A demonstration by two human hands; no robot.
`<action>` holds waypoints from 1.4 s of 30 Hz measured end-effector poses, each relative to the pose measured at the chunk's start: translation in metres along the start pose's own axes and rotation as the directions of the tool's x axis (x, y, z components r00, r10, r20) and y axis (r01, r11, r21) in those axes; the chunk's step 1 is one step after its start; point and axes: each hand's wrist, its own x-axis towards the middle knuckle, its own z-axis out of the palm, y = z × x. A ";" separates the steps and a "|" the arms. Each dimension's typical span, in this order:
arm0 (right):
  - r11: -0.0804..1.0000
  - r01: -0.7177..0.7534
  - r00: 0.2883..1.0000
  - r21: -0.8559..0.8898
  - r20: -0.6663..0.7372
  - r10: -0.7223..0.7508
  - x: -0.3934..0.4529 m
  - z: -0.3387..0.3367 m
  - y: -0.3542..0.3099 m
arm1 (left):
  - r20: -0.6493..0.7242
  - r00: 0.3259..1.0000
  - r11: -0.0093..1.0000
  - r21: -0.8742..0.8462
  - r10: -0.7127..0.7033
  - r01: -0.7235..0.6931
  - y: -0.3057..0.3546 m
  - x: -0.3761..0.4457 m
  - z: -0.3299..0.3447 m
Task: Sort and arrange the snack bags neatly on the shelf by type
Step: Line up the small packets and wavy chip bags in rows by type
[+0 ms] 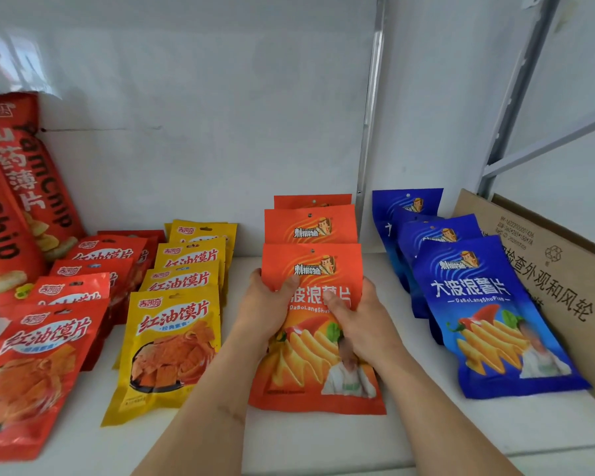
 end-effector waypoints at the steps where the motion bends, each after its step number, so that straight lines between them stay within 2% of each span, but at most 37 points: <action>1: 1.000 0.001 1.000 -0.009 -0.009 -0.001 0.001 0.001 0.001 | -0.014 0.999 0.999 0.018 0.029 -0.029 -0.001 -0.001 0.001; 8: 0.998 0.011 0.998 -0.056 -0.057 -0.014 0.000 0.003 -0.005 | -0.066 0.991 0.992 0.042 0.118 -0.115 -0.003 -0.004 0.005; 13: 0.996 0.020 0.998 -0.085 -0.061 -0.025 -0.003 -0.008 -0.009 | -0.089 0.989 0.990 0.090 0.114 -0.106 0.008 -0.004 0.003; 18: 0.975 0.049 0.995 -0.215 -0.073 -0.067 -0.010 -0.038 -0.023 | -0.139 0.980 0.944 0.317 0.139 -0.089 0.020 -0.010 0.003; 21: 0.952 0.090 0.978 -0.292 -0.156 -0.141 -0.012 -0.072 -0.024 | -0.252 0.930 0.863 0.491 0.266 -0.114 0.033 -0.022 0.014; 23: 0.941 0.110 0.958 -0.320 -0.218 -0.187 -0.015 -0.099 -0.019 | -0.284 0.858 0.799 0.562 0.428 -0.213 0.044 -0.035 0.030; 25: 0.918 0.072 0.931 -0.391 -0.303 -0.202 -0.016 -0.126 -0.008 | -0.227 0.789 0.734 0.572 0.571 -0.366 0.060 -0.052 0.056; 27: 0.886 0.009 0.909 -0.464 -0.365 -0.200 -0.017 -0.150 0.006 | -0.130 0.782 0.728 0.482 0.609 -0.487 0.074 -0.069 0.089; 29: 0.855 -0.054 0.912 -0.516 -0.374 -0.168 -0.017 -0.167 0.021 | -0.019 0.848 0.806 0.323 0.530 -0.496 0.085 -0.082 0.123; 30: 0.832 -0.081 0.917 -0.548 -0.368 -0.152 -0.016 -0.173 0.028 | 0.034 0.896 0.869 0.231 0.443 -0.438 0.089 -0.084 0.138; 32: 0.799 -0.121 0.926 -0.589 -0.356 -0.123 -0.014 -0.181 0.037 | 0.133 0.973 0.981 0.013 0.189 -0.193 0.091 -0.085 0.167; 34: 0.814 -0.160 0.932 -0.559 -0.356 -0.062 -0.012 -0.185 0.042 | 0.191 0.982 0.988 -0.151 -0.005 0.034 0.084 -0.078 0.190; 36: 0.828 -0.179 0.940 -0.531 -0.342 -0.016 -0.008 -0.185 0.045 | 0.221 0.967 0.956 -0.232 -0.128 0.179 0.075 -0.064 0.206; 38: 0.844 -0.185 0.945 -0.503 -0.326 0.013 -0.004 -0.185 0.046 | 0.238 0.952 0.935 -0.250 -0.191 0.250 0.070 -0.051 0.216; 42: 0.864 -0.220 0.947 -0.453 -0.312 0.078 0.009 -0.187 0.048 | 0.246 0.939 0.918 -0.258 -0.240 0.302 0.071 -0.028 0.227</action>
